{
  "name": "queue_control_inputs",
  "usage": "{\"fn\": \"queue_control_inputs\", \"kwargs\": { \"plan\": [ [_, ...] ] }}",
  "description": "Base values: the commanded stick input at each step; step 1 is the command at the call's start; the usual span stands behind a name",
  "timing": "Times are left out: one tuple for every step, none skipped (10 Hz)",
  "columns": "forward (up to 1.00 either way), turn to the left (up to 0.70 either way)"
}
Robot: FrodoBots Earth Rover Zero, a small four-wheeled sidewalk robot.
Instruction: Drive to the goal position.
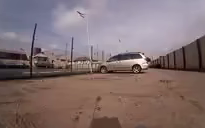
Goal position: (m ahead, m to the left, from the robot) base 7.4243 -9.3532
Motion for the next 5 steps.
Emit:
{"fn": "queue_control_inputs", "kwargs": {
  "plan": [
    [0.0,0.0],
    [0.0,0.0],
    [0.0,0.0],
    [0.0,0.0],
    [0.7,0.0]
  ]
}}
